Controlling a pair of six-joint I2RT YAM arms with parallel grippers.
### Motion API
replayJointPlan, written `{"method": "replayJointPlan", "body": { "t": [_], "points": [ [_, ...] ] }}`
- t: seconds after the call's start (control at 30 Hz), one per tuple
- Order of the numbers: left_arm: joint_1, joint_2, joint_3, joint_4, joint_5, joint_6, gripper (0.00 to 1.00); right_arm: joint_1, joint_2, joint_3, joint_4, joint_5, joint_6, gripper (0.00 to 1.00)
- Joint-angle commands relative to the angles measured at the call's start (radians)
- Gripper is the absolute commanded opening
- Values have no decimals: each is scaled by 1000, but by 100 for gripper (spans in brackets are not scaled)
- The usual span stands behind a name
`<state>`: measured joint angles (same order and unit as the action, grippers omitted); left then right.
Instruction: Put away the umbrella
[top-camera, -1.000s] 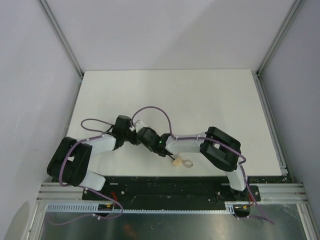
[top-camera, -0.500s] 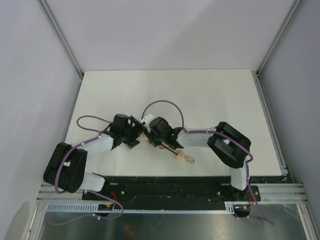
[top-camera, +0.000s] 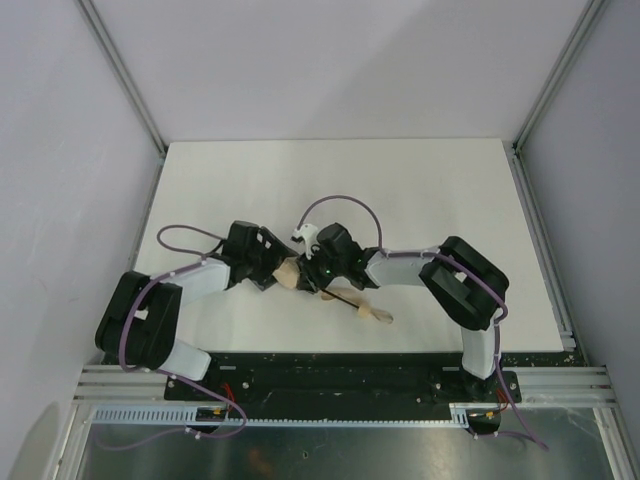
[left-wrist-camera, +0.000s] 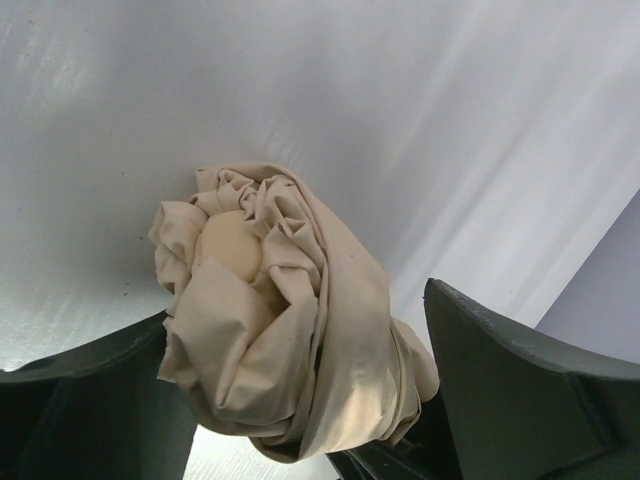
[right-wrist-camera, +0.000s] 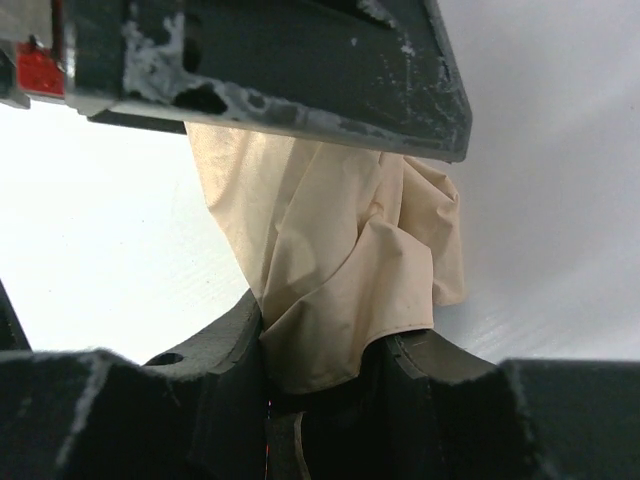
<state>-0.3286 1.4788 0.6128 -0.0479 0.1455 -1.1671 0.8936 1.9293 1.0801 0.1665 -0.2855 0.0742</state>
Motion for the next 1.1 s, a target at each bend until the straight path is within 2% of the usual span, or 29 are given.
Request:
{"method": "replayJointPlan", "body": {
  "t": [0.0,0.07,0.13,0.23,0.3,0.33,0.37,0.53,0.57,0.63,0.77,0.9,1.0,1.07],
  "points": [
    [-40,117,-65,-162,-120,32,84,-12,32,-58,-131,-138,29,0],
    [-64,119,-72,-160,-131,23,74,-17,26,-59,-128,-147,26,0],
    [-85,121,-81,-152,-137,20,59,-19,18,-59,-125,-148,17,0],
    [-103,123,-95,-128,-132,18,24,-19,1,-58,-113,-144,15,0],
    [-105,120,-100,-119,-127,19,8,-16,-17,-55,-113,-125,24,0],
    [-105,115,-102,-117,-125,18,4,-15,-27,-52,-117,-113,32,2],
    [-106,107,-105,-113,-122,17,2,-15,-36,-48,-124,-99,43,9],
    [-101,45,-106,-126,-91,-4,0,-2,-104,-39,-192,47,72,64],
    [-98,42,-96,-146,-83,-9,0,15,-118,-40,-204,87,60,73],
    [-93,55,-67,-206,-67,-12,0,60,-134,-34,-222,182,14,82],
    [-90,81,-36,-274,-60,-13,0,139,-94,23,-280,373,-58,86],
    [-90,83,-40,-287,-74,-19,0,194,-15,112,-334,507,-85,85],
    [-90,79,-43,-292,-73,-22,0,207,28,152,-347,584,-62,73],
    [-89,73,-47,-293,-70,-24,0,205,44,156,-344,605,-44,56]
  ]
}}
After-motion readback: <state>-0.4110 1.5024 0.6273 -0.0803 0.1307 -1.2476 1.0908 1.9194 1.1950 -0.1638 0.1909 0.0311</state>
